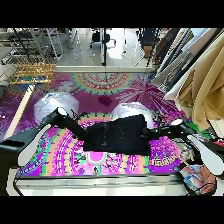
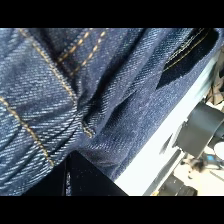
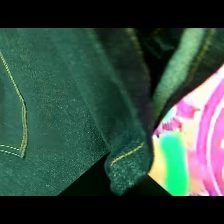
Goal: Fold the clothes and pants, and hang the long-sleeved shirts on hangers.
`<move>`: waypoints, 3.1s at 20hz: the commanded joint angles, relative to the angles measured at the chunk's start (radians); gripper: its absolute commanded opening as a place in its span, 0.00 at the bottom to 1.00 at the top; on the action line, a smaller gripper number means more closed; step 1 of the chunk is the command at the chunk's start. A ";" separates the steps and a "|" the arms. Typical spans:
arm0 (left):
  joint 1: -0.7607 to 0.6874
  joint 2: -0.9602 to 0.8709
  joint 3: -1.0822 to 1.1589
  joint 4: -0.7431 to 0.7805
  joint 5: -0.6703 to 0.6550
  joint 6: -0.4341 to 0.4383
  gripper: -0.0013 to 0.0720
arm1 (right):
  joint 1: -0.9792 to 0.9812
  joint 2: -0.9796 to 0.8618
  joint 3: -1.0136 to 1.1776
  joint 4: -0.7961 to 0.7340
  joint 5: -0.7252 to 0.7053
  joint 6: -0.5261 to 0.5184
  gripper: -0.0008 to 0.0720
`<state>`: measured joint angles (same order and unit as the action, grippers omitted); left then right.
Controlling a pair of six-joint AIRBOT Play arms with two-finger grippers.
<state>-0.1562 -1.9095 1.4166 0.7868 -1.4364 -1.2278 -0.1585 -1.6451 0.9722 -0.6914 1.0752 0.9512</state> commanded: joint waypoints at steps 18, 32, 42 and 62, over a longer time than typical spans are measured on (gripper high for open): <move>0.052 0.140 0.001 0.000 -0.014 0.005 0.02 | 0.898 0.002 0.478 -0.693 -0.104 0.682 0.04; 0.332 0.335 -0.117 0.142 0.013 0.024 0.02 | 0.809 -0.053 0.654 -0.761 0.143 0.750 0.04; 0.050 0.232 -0.152 0.117 0.191 0.054 0.02 | 0.630 0.060 0.652 -1.131 0.484 0.730 0.04; -0.056 0.119 -0.151 -0.054 0.304 0.074 0.02 | 0.759 0.078 0.653 -0.888 0.227 0.731 0.04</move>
<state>-0.2104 -1.7802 1.2652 0.7212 -1.1389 -1.1343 0.5327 -1.5669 1.6238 -1.6432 1.3884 1.6821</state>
